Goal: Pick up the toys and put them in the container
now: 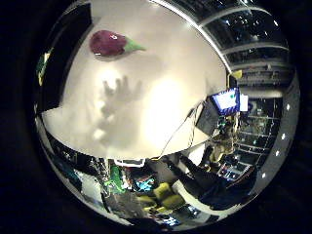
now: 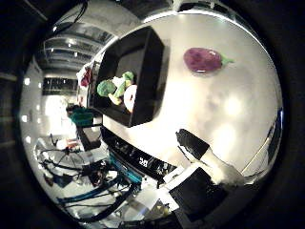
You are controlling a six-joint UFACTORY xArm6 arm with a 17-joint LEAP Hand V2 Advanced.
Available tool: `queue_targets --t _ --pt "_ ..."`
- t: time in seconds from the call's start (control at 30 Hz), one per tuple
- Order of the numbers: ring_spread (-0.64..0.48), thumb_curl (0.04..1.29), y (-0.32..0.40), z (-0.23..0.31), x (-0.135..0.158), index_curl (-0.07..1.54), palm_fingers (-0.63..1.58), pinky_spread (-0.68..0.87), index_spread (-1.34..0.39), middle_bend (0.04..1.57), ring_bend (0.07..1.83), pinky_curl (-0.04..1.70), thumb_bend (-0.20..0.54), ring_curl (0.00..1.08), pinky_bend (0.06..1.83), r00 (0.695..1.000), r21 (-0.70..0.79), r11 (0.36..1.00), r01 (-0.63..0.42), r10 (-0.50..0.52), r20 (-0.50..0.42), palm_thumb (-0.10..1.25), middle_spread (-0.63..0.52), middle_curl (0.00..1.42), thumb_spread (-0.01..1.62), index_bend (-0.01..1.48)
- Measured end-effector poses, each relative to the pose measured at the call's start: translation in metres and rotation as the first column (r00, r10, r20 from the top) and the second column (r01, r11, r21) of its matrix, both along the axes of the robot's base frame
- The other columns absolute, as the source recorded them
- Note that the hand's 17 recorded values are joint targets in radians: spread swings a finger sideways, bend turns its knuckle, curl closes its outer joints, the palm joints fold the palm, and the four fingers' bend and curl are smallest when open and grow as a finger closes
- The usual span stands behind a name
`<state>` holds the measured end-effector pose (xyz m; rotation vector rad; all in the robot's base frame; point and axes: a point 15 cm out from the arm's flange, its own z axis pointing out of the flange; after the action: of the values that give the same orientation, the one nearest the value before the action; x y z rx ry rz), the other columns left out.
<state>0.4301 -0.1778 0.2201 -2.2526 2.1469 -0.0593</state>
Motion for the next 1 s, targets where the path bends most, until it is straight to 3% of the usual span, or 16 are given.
queue_targets --t 0.37,1.0 --pt "0.17 0.38 -0.001 -0.041 0.002 0.28 0.08 0.4 -0.38 0.19 0.26 0.31 -0.023 0.25 0.43 0.997 0.04 0.999 0.02 -0.017 -0.073 0.79 0.05 0.31 1.0 0.16" --pt "0.18 0.37 0.043 -0.055 0.09 0.25 0.03 0.41 -0.36 0.2 0.29 0.31 -0.025 0.27 0.46 0.997 0.039 0.998 -0.049 0.052 -0.06 0.75 0.06 0.32 1.01 0.15"
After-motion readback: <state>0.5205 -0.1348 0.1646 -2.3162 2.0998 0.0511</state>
